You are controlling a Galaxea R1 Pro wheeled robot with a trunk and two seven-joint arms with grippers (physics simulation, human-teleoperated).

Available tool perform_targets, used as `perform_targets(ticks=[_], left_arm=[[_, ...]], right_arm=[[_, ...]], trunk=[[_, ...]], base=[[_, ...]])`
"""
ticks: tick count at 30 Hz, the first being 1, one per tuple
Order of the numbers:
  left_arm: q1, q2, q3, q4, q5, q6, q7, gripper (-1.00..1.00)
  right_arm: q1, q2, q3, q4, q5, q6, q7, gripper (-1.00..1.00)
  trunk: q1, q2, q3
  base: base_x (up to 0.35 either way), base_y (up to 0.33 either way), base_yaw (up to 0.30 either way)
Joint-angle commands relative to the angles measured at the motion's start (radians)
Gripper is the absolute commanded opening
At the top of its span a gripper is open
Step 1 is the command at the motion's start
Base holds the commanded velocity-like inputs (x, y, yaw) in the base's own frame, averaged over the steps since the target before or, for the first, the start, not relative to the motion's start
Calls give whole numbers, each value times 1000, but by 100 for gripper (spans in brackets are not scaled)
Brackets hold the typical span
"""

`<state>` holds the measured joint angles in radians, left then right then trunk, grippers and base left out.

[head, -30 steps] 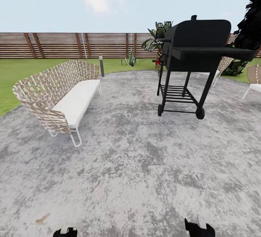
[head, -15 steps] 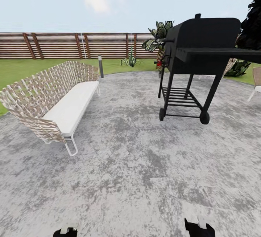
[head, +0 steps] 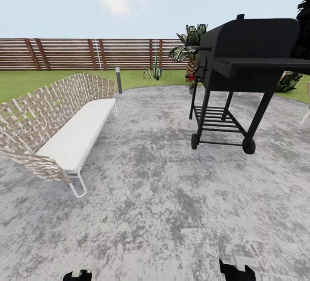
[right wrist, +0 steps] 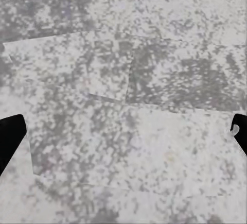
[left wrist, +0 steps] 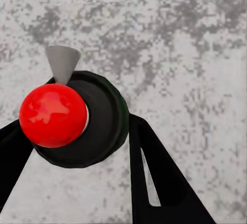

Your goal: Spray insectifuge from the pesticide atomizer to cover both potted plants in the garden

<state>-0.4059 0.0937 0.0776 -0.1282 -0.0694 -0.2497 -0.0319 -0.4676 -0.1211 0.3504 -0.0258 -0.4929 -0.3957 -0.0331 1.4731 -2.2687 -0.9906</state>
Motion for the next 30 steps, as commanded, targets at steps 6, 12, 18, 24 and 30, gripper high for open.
perform_targets(ticks=[6, 12, 18, 24, 30], left_arm=[[-1, 0, 8, 1, -7, -3, -3, -100], [-1, 0, 8, 1, -7, -3, -3, -100], [-1, 0, 8, 1, -7, -3, -3, -100], [-1, 0, 8, 1, -7, -3, -3, -100], [-1, 0, 8, 1, -7, -3, -3, -100]], right_arm=[[0, 0, 9, 0, -6, -2, -3, 100], [0, 0, 9, 0, -6, -2, -3, 100], [0, 0, 9, 0, -6, -2, -4, 100], [0, 0, 9, 0, -6, -2, -3, 100], [0, 0, 9, 0, -6, -2, -3, 100]], trunk=[[0, 0, -1], [0, 0, -1], [0, 0, -1], [0, 0, -1], [0, 0, -1]], base=[[336, 0, 0], [336, 0, 0], [337, 0, 0], [336, 0, 0], [336, 0, 0]])
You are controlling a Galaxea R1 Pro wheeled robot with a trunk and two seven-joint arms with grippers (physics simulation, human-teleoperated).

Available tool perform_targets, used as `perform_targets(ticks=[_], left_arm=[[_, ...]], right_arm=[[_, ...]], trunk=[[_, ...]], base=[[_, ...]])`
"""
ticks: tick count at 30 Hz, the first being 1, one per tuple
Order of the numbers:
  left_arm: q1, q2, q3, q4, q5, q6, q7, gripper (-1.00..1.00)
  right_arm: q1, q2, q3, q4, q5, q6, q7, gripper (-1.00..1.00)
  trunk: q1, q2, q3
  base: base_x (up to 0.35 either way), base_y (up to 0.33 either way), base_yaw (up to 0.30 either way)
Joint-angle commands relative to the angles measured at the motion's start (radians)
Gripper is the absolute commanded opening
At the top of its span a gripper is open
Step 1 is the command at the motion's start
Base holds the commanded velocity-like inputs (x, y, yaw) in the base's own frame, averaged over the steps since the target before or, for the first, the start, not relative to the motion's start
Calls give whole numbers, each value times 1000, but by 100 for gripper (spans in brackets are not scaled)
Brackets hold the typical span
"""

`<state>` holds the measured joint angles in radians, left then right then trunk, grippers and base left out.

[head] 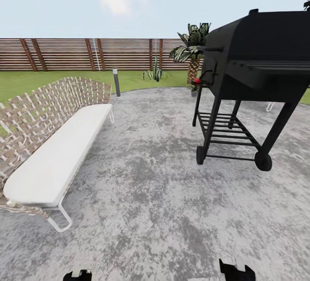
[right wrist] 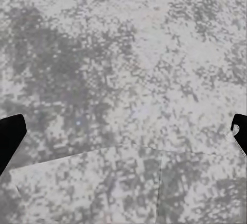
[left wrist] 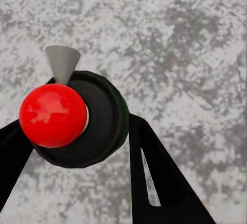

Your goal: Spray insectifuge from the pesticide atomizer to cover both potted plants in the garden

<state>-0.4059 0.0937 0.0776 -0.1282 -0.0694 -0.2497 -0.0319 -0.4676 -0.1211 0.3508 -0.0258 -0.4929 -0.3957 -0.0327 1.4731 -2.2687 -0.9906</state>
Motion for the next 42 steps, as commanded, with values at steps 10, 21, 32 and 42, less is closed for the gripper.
perform_targets(ticks=[10, 21, 32, 42], left_arm=[[-1, 0, 8, 1, -7, -3, -3, -100], [-1, 0, 8, 1, -7, -3, -3, -100], [-1, 0, 8, 1, -7, -3, -3, -100], [-1, 0, 8, 1, -7, -3, -3, -100]], right_arm=[[0, 0, 8, 0, -6, -2, -3, 100], [0, 0, 9, 0, -6, -2, -3, 100], [0, 0, 9, 0, -6, -2, -3, 100], [0, 0, 8, 1, -5, -2, -3, 100]], trunk=[[0, 0, -1], [0, 0, -1], [0, 0, -1], [0, 0, -1]], base=[[337, 0, 0], [337, 0, 0], [336, 0, 0], [336, 0, 0]])
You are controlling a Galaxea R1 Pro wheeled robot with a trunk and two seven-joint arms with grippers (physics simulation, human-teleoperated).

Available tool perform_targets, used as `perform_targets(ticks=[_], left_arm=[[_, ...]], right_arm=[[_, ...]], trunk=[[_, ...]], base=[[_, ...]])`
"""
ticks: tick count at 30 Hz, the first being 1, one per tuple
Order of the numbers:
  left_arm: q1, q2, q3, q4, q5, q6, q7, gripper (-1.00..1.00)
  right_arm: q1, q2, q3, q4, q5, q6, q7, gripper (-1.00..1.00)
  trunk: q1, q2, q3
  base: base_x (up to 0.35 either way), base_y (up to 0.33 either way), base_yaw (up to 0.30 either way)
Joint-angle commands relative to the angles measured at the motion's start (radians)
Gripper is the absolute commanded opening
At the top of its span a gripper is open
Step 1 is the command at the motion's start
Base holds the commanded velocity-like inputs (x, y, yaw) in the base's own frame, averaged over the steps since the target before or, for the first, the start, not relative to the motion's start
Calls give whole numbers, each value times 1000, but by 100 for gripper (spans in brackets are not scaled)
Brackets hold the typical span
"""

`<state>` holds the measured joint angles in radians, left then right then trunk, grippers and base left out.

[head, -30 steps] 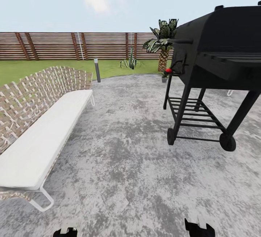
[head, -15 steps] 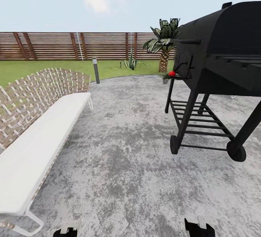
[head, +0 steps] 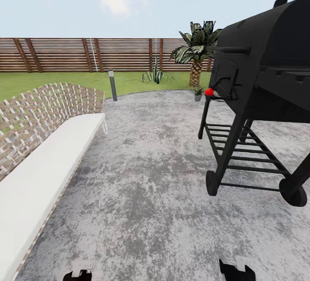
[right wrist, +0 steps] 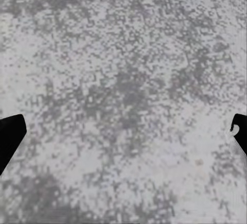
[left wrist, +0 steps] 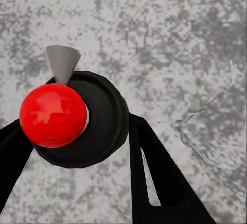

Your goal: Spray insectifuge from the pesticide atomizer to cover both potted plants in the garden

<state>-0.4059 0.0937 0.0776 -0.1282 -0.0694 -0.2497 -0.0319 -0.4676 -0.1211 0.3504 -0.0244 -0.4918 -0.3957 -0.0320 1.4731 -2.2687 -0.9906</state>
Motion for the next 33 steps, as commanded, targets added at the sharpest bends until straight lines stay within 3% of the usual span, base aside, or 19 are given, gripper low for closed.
perform_targets(ticks=[1, 21, 33], left_arm=[[-1, 0, 8, 1, -7, -3, -3, -100], [-1, 0, 8, 1, -6, -3, -3, -100], [-1, 0, 8, 1, 20, -3, -3, -100]], right_arm=[[0, 0, 9, 0, -6, -2, -3, 100], [0, 0, 9, -1, -5, -2, -4, 100], [0, 0, 9, -2, -5, -2, -4, 100]], trunk=[[0, 0, -1], [0, 0, -1], [0, 0, -1]], base=[[336, 0, 0], [336, 7, 0], [314, 168, 0]])
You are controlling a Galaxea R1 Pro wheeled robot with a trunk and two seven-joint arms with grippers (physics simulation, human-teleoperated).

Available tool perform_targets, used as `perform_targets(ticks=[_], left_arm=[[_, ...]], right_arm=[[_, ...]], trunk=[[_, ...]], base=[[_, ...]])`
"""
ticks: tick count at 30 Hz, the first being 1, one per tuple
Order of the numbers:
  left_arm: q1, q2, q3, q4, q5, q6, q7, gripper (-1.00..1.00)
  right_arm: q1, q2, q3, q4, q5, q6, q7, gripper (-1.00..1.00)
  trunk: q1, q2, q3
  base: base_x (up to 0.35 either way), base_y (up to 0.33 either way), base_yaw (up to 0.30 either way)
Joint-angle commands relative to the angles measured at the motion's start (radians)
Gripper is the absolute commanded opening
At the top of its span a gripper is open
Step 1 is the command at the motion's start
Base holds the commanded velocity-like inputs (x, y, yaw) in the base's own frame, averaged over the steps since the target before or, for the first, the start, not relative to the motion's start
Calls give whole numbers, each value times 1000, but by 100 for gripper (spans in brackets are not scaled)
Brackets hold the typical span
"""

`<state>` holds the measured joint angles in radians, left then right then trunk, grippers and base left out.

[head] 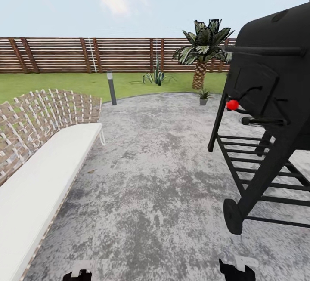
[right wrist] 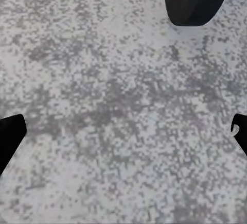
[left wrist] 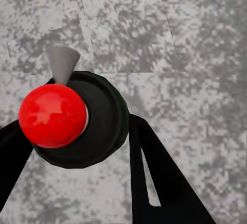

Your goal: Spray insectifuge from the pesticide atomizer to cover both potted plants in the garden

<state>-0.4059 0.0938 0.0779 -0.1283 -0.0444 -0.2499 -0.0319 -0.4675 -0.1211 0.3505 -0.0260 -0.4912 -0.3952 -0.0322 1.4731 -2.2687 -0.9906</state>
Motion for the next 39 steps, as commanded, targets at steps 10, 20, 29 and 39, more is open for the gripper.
perform_targets(ticks=[10, 20, 29, 39], left_arm=[[-1, 0, 8, 1, -3, -3, -4, -100], [-1, 0, 8, 1, -3, -3, -4, -100], [-1, 0, 8, 1, -3, -3, -3, -100], [-1, 0, 8, 1, -3, -3, -3, -100]], right_arm=[[0, 0, 8, 0, -6, -2, -3, 100], [0, 0, 8, 0, -6, -2, -3, 100], [0, 0, 8, 0, -6, -2, -3, 100], [0, 0, 8, 0, -6, -2, -4, 100]], trunk=[[0, 0, -1], [0, 0, -1], [0, 0, -1], [0, 0, -1]], base=[[297, 196, 0], [333, 15, 0], [335, 0, 0], [336, 49, 0]])
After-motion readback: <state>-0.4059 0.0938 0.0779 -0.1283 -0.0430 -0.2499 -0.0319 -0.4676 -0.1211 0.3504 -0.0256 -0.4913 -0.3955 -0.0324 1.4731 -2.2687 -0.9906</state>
